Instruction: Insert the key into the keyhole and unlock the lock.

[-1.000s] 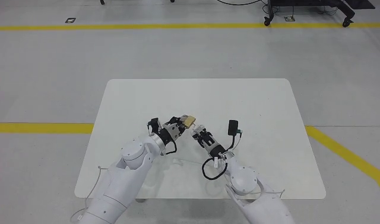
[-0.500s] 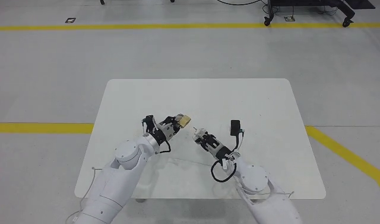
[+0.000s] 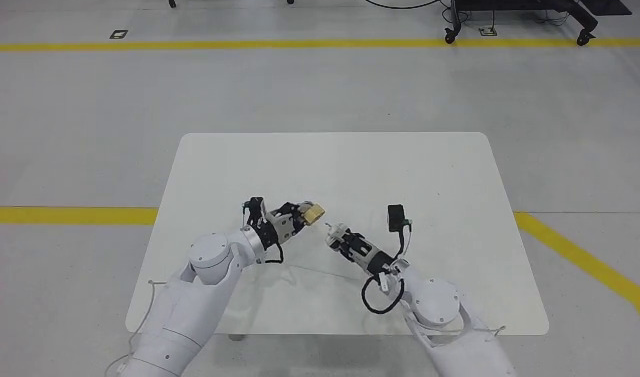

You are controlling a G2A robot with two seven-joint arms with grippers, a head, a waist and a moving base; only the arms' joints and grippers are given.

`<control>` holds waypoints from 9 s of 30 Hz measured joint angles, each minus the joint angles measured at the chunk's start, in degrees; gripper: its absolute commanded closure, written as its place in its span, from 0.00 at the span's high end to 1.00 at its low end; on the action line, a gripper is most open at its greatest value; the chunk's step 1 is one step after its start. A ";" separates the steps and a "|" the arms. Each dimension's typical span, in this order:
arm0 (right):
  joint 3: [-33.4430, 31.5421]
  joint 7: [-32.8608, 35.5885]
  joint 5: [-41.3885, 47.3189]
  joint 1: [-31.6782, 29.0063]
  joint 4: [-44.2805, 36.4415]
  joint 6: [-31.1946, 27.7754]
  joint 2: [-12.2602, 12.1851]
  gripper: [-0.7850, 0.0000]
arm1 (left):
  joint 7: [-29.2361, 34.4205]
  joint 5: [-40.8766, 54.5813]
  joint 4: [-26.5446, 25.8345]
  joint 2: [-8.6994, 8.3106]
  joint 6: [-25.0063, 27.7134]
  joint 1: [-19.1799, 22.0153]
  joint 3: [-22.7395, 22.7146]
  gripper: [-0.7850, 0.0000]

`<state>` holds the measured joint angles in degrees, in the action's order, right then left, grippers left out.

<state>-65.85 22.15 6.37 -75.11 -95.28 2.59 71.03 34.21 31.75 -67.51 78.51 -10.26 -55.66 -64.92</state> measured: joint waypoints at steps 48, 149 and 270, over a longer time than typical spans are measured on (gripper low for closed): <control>0.67 -1.71 -0.63 0.71 0.79 2.30 0.98 0.00 | -2.33 -4.89 -2.00 0.02 0.55 -0.43 1.55 0.00; 1.05 -6.77 -3.72 0.60 1.70 3.18 3.56 0.00 | -12.75 -2.45 -10.13 1.11 -8.69 -4.28 1.62 0.00; -2.95 -2.87 -1.26 -1.73 -0.39 2.61 3.22 1.00 | -11.10 -10.98 -11.54 0.22 3.20 -6.82 1.27 0.00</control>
<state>-68.80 19.28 5.11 -76.84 -95.68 5.20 74.25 23.12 20.77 -79.05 78.73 -7.07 -62.49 -63.65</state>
